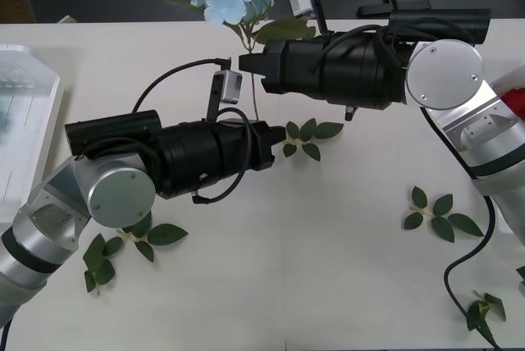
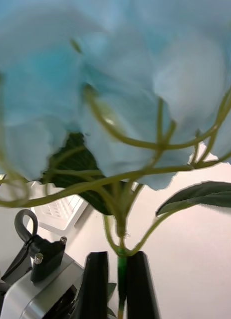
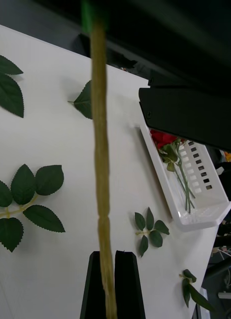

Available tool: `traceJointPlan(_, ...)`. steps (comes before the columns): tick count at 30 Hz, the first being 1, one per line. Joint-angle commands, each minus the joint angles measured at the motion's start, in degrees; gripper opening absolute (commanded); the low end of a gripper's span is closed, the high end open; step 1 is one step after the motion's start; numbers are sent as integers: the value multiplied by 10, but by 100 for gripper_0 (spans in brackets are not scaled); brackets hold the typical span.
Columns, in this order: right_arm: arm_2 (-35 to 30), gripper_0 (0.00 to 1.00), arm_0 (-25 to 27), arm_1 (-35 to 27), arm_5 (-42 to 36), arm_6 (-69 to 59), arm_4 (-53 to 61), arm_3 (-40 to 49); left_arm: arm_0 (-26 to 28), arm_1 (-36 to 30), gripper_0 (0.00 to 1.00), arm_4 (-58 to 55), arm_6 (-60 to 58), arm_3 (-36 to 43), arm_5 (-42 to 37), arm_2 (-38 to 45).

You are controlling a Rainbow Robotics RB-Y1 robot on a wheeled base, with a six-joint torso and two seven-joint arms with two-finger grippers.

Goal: Place the red flowers into the right box and the blue flowers into the left box. If a person shows an open palm, hand one flower to the person first, then continue sorting.

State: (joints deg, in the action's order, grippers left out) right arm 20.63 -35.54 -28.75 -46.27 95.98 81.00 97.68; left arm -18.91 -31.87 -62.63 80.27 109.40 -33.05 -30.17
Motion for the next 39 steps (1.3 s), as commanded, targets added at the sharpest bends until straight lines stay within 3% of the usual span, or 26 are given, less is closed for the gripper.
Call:
traceJointPlan(1, -11, 89, -27, -2, 7, 17, 8, 21, -23, -24, 0, -5, 25, 9, 14, -13)
traceJointPlan(4, -23, 100, -26, -7, 7, 20, 12, 22, -23, -33, 0, -9, 26, 9, 22, -13)
traceJointPlan(13, -38, 100, -26, -51, -2, 30, 48, 21, -17, -114, 0, -5, 18, 6, 36, 27)
traceJointPlan(21, -105, 100, -26, -124, -172, 89, 133, -34, 47, -179, 0, -22, 25, -8, 19, 131)
traceJointPlan(29, -113, 100, -13, -209, -291, 302, 240, -137, 123, -211, 0, -5, 38, -66, -86, 269)
traceJointPlan(39, -114, 100, 28, -257, -298, 517, 293, -129, 184, -275, 0, 14, 58, -91, -290, 444)
